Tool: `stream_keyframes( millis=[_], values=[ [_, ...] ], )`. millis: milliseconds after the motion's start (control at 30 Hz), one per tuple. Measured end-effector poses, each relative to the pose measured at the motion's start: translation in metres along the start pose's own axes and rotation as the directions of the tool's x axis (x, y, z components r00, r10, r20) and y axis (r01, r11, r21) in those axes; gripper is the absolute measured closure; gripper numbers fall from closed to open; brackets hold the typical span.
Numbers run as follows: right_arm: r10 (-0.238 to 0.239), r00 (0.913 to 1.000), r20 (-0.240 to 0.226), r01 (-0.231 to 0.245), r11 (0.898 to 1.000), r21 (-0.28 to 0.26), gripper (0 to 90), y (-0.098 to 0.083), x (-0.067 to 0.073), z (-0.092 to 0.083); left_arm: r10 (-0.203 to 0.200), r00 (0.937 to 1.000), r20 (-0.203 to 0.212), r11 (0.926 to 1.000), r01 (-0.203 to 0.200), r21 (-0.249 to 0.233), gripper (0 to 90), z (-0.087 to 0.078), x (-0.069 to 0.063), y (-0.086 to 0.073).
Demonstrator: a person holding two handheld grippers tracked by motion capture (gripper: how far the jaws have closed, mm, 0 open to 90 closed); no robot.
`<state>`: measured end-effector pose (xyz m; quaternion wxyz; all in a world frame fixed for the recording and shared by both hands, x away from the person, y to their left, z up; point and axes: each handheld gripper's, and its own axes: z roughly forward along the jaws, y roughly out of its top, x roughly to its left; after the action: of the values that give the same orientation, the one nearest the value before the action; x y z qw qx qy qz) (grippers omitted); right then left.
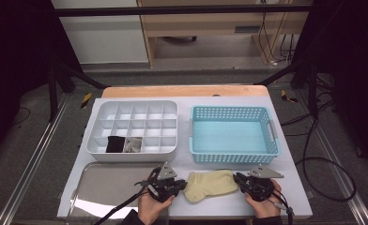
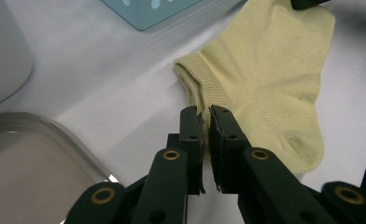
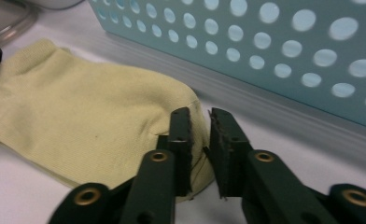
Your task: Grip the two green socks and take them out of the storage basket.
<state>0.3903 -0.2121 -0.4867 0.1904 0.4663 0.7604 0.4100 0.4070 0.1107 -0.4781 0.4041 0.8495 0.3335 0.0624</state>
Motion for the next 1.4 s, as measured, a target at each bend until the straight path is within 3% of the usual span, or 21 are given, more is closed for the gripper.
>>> stream_keyframes(
  millis=[67, 100, 167, 367, 500, 567, 733, 933, 1133, 1267, 1400],
  values=[
    [0.033, 0.9990, -0.029, -0.034, 0.999, -0.019, 73.3, 0.001, -0.001, -0.005, 0.002, 1.0000, -0.001, 1.0000, -0.002, -0.001, 82.8, 0.000, 0.000, 0.000],
    [0.043, 0.9988, -0.022, -0.044, 0.999, -0.025, 70.4, 0.001, -0.002, -0.008, 0.002, 1.0000, -0.001, 1.0000, -0.002, -0.002, 82.6, 0.000, 0.000, 0.000],
    [0.057, 0.9983, -0.012, -0.057, 0.998, -0.003, 66.3, 0.001, -0.002, -0.009, 0.000, 1.0000, -0.002, 1.0000, 0.000, -0.001, 82.5, 0.000, 0.000, 0.000],
    [0.073, 0.9970, -0.027, -0.072, 0.997, 0.036, 65.9, -0.005, -0.004, -0.003, 0.002, 1.0000, -0.006, 1.0000, -0.002, -0.005, 82.4, 0.001, -0.001, 0.000],
    [0.067, 0.9976, -0.019, -0.066, 0.997, 0.025, 69.0, -0.007, -0.004, -0.003, 0.002, 0.9999, -0.014, 1.0000, -0.002, -0.007, 82.5, 0.001, -0.002, 0.000],
    [0.068, 0.9975, -0.017, -0.068, 0.998, 0.020, 74.8, -0.008, -0.004, -0.003, -0.004, 0.9999, -0.016, 1.0000, 0.003, -0.008, 82.5, 0.001, -0.002, 0.000],
    [0.087, 0.9953, -0.044, -0.085, 0.996, 0.026, 82.6, -0.008, -0.003, -0.003, -0.009, 0.9998, -0.021, 0.9999, 0.009, -0.011, 83.3, 0.001, -0.002, 0.000],
    [0.127, 0.9883, -0.084, -0.126, 0.992, 0.022, 83.7, -0.008, -0.007, -0.005, -0.015, 0.9996, -0.025, 0.9997, 0.015, -0.018, 84.0, 0.001, -0.003, 0.000],
    [0.114, 0.9885, -0.099, -0.116, 0.993, -0.011, 83.8, -0.002, -0.007, -0.010, -0.025, 0.9995, -0.020, 0.9994, 0.025, -0.026, 83.2, 0.000, -0.002, 0.000],
    [0.108, 0.9885, -0.105, -0.111, 0.994, -0.019, 83.7, 0.001, -0.005, -0.013, -0.014, 0.9993, -0.034, 0.9974, 0.011, -0.071, 77.5, -0.007, -0.004, 0.005],
    [0.096, 0.9893, -0.109, -0.101, 0.994, -0.035, 83.8, 0.004, -0.004, -0.016, 0.011, 0.9994, -0.032, 0.9942, -0.014, -0.107, 78.5, -0.015, -0.014, 0.015]
  ],
)
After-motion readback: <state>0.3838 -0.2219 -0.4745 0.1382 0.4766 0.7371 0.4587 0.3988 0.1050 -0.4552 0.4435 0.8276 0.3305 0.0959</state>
